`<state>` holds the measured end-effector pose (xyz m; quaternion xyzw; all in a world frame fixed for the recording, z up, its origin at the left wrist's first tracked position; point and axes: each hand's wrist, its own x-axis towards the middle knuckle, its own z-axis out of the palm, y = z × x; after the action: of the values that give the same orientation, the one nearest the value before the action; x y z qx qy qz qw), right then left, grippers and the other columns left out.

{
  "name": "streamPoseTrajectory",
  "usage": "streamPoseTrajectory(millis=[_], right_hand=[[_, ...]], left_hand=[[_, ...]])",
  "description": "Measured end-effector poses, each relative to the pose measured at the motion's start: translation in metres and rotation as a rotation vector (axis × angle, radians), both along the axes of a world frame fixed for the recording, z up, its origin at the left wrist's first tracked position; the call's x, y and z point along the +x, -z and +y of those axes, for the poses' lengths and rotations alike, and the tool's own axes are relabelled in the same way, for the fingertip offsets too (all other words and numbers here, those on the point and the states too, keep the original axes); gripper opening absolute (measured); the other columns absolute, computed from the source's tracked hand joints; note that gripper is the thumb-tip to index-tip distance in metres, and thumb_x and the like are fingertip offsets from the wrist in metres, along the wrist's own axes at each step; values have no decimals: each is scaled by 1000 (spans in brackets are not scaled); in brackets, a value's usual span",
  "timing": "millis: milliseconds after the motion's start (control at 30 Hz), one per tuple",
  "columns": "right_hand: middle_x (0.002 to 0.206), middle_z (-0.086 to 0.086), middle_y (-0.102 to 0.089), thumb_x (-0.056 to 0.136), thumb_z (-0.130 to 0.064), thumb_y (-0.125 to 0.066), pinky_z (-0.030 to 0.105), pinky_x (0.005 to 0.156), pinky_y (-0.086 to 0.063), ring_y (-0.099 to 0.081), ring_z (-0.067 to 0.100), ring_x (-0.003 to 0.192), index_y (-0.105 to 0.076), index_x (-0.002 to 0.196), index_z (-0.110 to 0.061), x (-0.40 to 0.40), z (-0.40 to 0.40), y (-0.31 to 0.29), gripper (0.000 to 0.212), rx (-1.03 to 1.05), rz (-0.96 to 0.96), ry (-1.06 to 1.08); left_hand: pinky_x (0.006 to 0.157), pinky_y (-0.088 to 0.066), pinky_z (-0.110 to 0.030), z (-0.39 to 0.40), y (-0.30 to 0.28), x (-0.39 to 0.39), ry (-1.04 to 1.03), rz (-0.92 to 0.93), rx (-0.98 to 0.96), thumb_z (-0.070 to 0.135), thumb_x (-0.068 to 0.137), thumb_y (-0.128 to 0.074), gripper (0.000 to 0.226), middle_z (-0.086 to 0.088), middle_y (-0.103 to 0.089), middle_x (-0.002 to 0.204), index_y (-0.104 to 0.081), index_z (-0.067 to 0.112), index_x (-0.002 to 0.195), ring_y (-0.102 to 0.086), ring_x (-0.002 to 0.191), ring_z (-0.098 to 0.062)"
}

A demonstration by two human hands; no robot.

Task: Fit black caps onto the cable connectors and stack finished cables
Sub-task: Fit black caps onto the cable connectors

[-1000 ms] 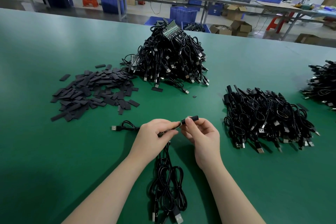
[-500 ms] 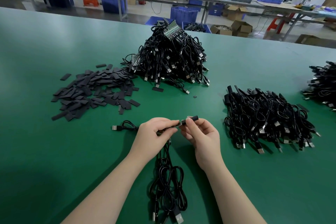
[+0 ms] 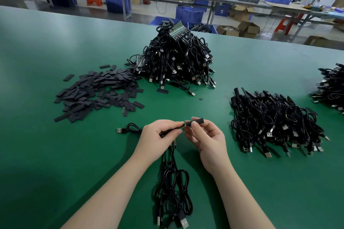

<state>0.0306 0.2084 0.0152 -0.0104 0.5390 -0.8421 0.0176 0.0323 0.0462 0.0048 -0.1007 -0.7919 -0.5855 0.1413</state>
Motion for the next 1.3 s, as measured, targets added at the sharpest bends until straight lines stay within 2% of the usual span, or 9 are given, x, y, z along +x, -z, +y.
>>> streamPoseTrajectory(millis=[200,333,467,633,800,933,1067,1133,1300], right_hand=[[89,8,-76,72,-22,-75,28,76,-58,-73,21,85,-78,83,-21,-1,1,0,12,4,9,-14],[83,8,-75,72,-23,-77,28,76,-58,-73,20,82,-77,82,-20,0,0,2,11,114,49,25],[80,6,-74,73,-24,-77,27,75,-58,-72,19,78,-77,81,-21,0,-1,2,9,103,34,28],[80,5,-74,84,-10,-75,25,74,-57,-70,16,76,-77,85,-20,0,0,4,10,145,39,-26],[77,5,-72,73,-24,-76,26,72,-57,-65,17,72,-77,81,-19,3,-6,4,10,90,20,29],[75,7,-70,72,-26,-76,26,73,-57,-68,17,73,-78,80,-19,3,-5,3,10,35,-2,50],[79,2,-73,77,-16,-78,21,70,-55,-70,14,77,-78,83,-22,2,-6,2,9,89,-4,34],[81,1,-74,82,-7,-77,19,70,-54,-71,14,80,-78,83,-24,2,-7,3,17,127,-1,40],[79,3,-73,84,-3,-74,20,72,-54,-71,15,80,-77,85,-22,4,-7,2,19,123,5,37]], left_hand=[[85,-49,-13,0,0,0,9,14,0,10,85,-73,37,20,-72,99,-72,42,102,-65,99,0],[85,-49,-14,0,0,1,13,45,-27,10,84,-75,37,22,-71,99,-73,42,104,-65,100,-3],[83,-50,-13,1,-2,2,-8,29,-6,14,80,-79,39,22,-71,99,-71,47,100,-66,96,1],[82,-49,-10,2,-3,6,-56,9,24,21,76,-82,34,26,-71,95,-71,46,97,-67,92,5],[78,-48,-10,6,-3,6,-171,77,-66,27,75,-83,17,24,-72,86,-78,34,89,-66,87,4],[80,-47,-7,7,-4,8,-115,107,-97,19,77,-82,27,24,-71,91,-76,35,99,-66,89,4],[82,-47,-9,6,-4,8,-127,135,-129,15,82,-77,24,26,-70,93,-77,31,100,-65,94,5],[81,-48,-9,6,-3,8,-153,107,-109,19,82,-77,21,27,-70,91,-77,31,99,-65,92,7],[79,-47,-8,7,-4,8,-151,122,-142,18,82,-76,17,24,-71,88,-78,29,95,-65,90,5]])
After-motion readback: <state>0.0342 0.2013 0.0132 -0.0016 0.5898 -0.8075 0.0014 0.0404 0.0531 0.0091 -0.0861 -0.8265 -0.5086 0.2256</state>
